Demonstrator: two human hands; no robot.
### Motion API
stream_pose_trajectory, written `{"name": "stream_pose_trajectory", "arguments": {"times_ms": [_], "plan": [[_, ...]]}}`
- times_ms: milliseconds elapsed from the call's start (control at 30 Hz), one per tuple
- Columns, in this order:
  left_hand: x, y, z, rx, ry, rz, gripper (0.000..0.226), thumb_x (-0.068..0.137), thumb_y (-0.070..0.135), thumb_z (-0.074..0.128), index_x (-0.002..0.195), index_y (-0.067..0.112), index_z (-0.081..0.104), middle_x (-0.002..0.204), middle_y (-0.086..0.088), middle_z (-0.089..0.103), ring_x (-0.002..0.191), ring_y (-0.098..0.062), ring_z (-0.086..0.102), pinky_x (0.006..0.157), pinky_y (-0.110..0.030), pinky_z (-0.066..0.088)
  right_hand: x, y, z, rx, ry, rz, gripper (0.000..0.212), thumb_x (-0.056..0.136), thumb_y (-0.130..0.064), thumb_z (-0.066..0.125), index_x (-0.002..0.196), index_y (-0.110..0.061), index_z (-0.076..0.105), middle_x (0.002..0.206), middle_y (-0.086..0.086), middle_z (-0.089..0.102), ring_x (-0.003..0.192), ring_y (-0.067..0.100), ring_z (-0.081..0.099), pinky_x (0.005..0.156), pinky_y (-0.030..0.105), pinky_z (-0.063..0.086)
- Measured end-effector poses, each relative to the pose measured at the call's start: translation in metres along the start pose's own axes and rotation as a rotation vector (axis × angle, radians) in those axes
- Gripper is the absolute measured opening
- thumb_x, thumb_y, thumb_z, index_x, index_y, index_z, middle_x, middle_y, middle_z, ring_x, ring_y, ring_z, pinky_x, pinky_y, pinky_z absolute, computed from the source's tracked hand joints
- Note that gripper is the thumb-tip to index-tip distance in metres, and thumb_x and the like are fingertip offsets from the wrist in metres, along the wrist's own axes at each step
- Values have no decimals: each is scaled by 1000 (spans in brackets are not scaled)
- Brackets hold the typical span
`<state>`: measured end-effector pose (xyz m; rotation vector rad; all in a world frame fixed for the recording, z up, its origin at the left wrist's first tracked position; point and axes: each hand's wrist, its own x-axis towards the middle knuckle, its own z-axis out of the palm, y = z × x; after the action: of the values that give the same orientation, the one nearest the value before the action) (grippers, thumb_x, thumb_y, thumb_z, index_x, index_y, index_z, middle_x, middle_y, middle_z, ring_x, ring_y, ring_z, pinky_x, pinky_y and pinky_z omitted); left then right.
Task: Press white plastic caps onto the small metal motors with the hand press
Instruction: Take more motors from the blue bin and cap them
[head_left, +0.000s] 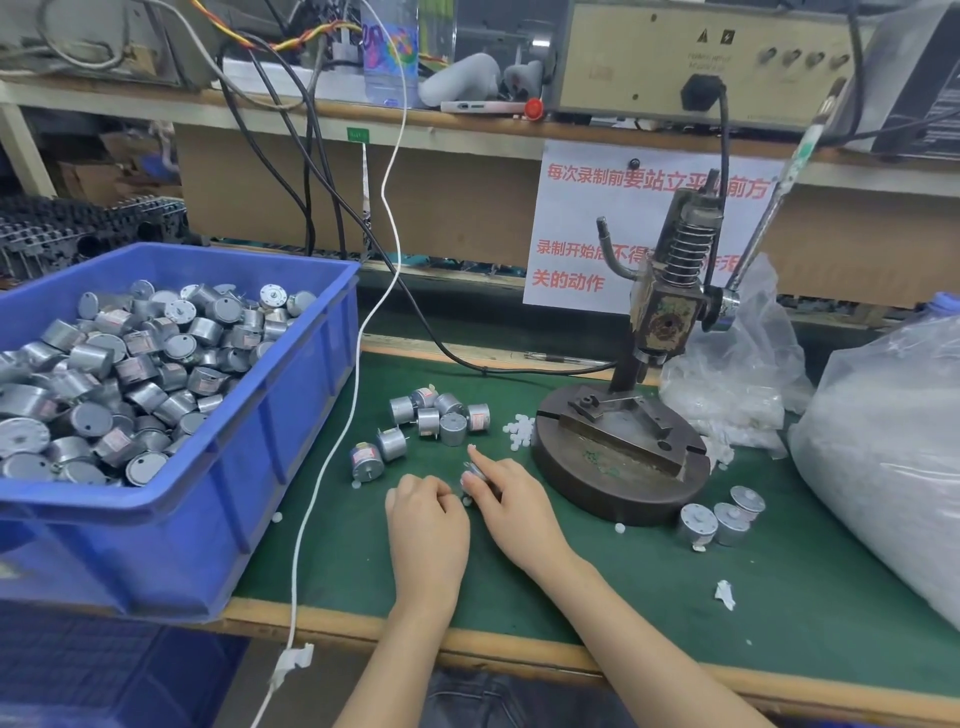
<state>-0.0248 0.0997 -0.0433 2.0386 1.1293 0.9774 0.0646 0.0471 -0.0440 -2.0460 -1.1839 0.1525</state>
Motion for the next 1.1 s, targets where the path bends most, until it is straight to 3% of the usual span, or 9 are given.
{"name": "stream_pose_trajectory", "arguments": {"times_ms": [300, 467, 633, 900, 1100], "plan": [[0, -1, 0, -4, -9, 6, 23, 86, -3, 45, 83, 0, 67, 92, -13, 59, 94, -28, 48, 79, -16, 22, -2, -4, -1, -25, -9, -29, 44, 98, -27, 44, 141, -18, 39, 97, -1, 46, 102, 19, 51, 80, 16, 30], [-1, -1, 3, -9, -27, -33, 26, 84, -5, 43, 103, -1, 60, 106, -12, 56, 106, -27, 43, 91, -23, 26, -4, -2, 3, -89, -25, -81, 46, 99, -24, 42, 144, -17, 33, 116, 9, 51, 109, 21, 49, 90, 19, 32], [-1, 0, 3, 0, -48, -47, 33, 85, -5, 43, 116, -2, 56, 114, -15, 53, 111, -28, 40, 95, -25, 25, -3, -3, 9, -206, -43, -131, 49, 100, -27, 39, 146, -17, 27, 119, 9, 47, 109, 21, 47, 88, 22, 32], [0, 0, 4, -17, -67, -71, 34, 85, -6, 44, 117, -3, 55, 113, -16, 53, 111, -29, 39, 93, -25, 24, 1, -5, 9, -328, -135, -168, 50, 100, -31, 36, 148, -20, 24, 123, 9, 42, 113, 23, 43, 89, 29, 33], [-2, 0, 0, -15, -106, -49, 42, 85, -8, 39, 123, 3, 53, 118, -12, 51, 114, -24, 37, 96, -24, 28, -1, -1, 6, -281, -93, -126, 50, 101, -33, 34, 148, -21, 23, 122, 6, 45, 113, 18, 44, 89, 21, 29]]}}
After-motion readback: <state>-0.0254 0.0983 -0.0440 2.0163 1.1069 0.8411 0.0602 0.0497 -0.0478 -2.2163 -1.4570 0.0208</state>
